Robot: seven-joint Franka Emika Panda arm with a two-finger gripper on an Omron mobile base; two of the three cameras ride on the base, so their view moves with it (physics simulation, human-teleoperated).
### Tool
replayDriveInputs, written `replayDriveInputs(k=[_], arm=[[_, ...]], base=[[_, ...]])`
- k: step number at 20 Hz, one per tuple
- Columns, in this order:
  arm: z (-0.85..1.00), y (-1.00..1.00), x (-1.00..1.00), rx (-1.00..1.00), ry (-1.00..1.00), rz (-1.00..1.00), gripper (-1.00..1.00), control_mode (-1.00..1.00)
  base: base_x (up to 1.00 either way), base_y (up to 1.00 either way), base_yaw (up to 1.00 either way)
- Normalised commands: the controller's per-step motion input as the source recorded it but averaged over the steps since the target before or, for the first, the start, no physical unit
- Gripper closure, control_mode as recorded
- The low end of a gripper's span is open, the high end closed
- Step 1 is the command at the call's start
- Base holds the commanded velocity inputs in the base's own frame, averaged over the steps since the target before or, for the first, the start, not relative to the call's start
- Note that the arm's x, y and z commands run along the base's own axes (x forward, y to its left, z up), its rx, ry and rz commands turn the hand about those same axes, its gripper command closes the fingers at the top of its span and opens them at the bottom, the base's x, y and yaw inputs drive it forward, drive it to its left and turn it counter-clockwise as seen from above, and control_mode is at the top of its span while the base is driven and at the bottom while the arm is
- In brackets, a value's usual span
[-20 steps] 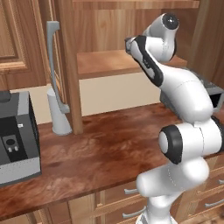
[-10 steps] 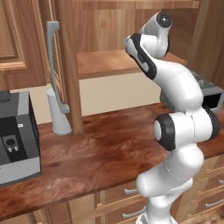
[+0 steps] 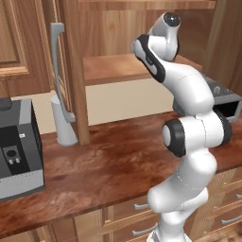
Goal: Retrieve the tupperware and aluminum foil from the cabinet and place them on the dining counter near the plate with hot dog and lemon wedge to prepare for storing leftovers.
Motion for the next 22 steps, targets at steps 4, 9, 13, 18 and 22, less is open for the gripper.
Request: replayDriveInputs(k=[4, 9, 13, 18, 22], arm=[[-0.32, 0.0, 0.06, 0.0, 0.11, 0.0, 1.0, -1.0], [-0.26, 0.0, 0.0, 0.0, 0.05, 0.0, 1.0, -1.0], [-0.28, -0.05, 0.0, -0.02, -0.05, 0.0, 1.0, -1.0], [-0.15, 0.0, -0.36, -0.12, -0.3, 0.0, 1.0, -1.0], [-0.01, 0.0, -0.85, -0.14, -0.41, 0.0, 1.0, -1.0]], base=[[0.0, 0.0, 0.0], [0.0, 0.0, 0.0], [0.0, 0.0, 0.0], [0.0, 0.0, 0.0], [0.0, 0.0, 0.0]])
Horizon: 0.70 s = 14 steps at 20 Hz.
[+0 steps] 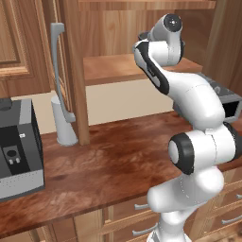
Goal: Retrieve the tupperware and aluminum foil from the cabinet and place them on the dining counter near the plate with hot dog and lemon wedge to prepare for storing leftovers.
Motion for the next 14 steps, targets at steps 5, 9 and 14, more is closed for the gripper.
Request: replayDriveInputs(k=[5, 9, 14], arm=[[0.02, 0.0, -1.0, -0.04, -0.16, 0.0, 1.0, -1.0], [0.21, 0.06, -1.0, 0.0, 0.16, 0.01, 1.0, -1.0], [0.33, 0.13, -1.0, 0.0, 0.39, 0.05, 1.0, -1.0]], base=[[0.0, 0.0, 0.0], [0.0, 0.0, 0.0], [0.0, 0.0, 0.0]])
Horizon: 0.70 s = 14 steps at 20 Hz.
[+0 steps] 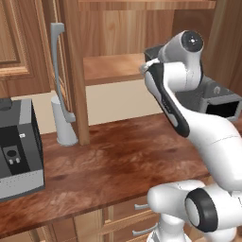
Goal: Retrieve the tupperware and aluminum foil from the cabinet and place them on the dining counter near the plate with hot dog and lemon wedge to prepare for storing leftovers.
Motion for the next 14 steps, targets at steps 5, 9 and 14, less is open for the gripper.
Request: replayDriveInputs(k=[5, 9, 14], arm=[[0.01, 0.12, -1.0, 0.01, 0.33, 0.03, 1.0, -1.0], [-0.53, 0.0, -0.97, 0.0, 0.16, 0.0, 1.0, -1.0], [-0.56, 0.0, -0.56, 0.0, 0.16, -0.02, 1.0, -1.0]], base=[[0.0, 0.0, 0.0], [0.0, 0.0, 0.0], [0.0, 0.0, 0.0]])
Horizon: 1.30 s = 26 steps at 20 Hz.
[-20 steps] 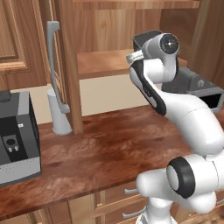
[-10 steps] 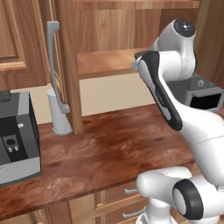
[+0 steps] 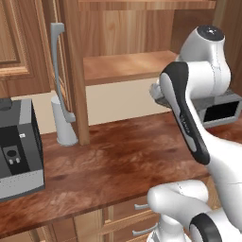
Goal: Retrieve the tupperware and aluminum foil from the cabinet and place them on the dining counter near the plate with hot dog and lemon wedge to prepare for storing leftovers.
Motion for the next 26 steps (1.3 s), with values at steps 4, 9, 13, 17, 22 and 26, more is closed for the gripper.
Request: replayDriveInputs(k=[4, 9, 13, 17, 22, 26], arm=[[-0.33, 0.0, -0.18, 0.0, 0.14, -0.01, 1.0, -1.0], [-0.18, 0.0, -0.01, 0.0, 0.16, 0.0, 1.0, -1.0], [-0.13, 0.07, 0.0, 0.0, 0.15, 0.0, 1.0, 1.0], [0.0, 0.0, 0.0, 0.0, 0.0, 0.0, 1.0, 1.0], [0.0, 0.0, 0.0, 0.0, 0.0, 0.0, 1.0, 1.0], [0.0, 0.0, 0.0, 0.0, 0.0, 0.0, 1.0, 1.0]], base=[[0.0, 0.0, 0.0], [0.0, 0.0, 0.0], [-0.01, 0.06, 0.0], [-0.31, 0.25, 0.11], [-0.78, 0.13, 0.28], [-1.0, 0.0, 0.28]])
